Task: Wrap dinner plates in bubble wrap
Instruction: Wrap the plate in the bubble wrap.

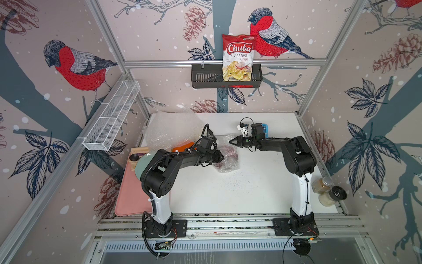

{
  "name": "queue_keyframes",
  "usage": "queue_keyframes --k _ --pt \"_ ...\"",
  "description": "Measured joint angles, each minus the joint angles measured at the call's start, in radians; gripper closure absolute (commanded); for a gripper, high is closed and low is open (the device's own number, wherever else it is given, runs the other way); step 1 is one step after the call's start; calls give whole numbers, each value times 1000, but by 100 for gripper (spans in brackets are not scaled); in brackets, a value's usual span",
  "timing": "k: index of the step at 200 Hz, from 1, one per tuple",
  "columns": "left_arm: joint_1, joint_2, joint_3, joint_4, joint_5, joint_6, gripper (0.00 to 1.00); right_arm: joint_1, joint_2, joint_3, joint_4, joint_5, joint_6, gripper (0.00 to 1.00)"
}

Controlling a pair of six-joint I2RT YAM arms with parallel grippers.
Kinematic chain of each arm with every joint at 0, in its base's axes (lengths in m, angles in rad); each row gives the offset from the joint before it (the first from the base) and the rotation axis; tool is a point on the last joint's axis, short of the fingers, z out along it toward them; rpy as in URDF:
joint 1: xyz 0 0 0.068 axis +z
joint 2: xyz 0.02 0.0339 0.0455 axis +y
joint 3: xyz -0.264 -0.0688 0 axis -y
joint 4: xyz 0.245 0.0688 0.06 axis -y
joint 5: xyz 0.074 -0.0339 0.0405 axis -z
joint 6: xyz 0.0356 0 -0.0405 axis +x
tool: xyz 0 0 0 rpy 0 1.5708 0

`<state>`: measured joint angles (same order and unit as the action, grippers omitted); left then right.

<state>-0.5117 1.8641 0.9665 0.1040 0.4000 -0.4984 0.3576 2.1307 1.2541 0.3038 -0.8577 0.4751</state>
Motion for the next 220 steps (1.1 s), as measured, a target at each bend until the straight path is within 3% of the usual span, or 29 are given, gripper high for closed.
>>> queue_keyframes --k 18,44,81,118,146,194,220 --pt "3 11 -13 32 11 -3 81 3 -53 -26 -25 26 -90 100" --pt "6 25 -30 82 22 -33 86 65 -188 -97 -75 150 -360 100" --pt "10 34 -43 122 52 -90 89 206 -333 -265 -49 487 -853 100" --pt "10 38 -54 136 66 -131 89 346 -324 -448 59 807 -1228 100" --pt "10 18 -74 159 69 -154 81 409 -279 -549 288 946 -1435 100" --pt "24 -21 -114 192 114 -236 67 440 -239 -606 464 1021 -1608 99" --pt "26 -75 -154 205 116 -290 42 444 -223 -601 485 1033 -1632 99"
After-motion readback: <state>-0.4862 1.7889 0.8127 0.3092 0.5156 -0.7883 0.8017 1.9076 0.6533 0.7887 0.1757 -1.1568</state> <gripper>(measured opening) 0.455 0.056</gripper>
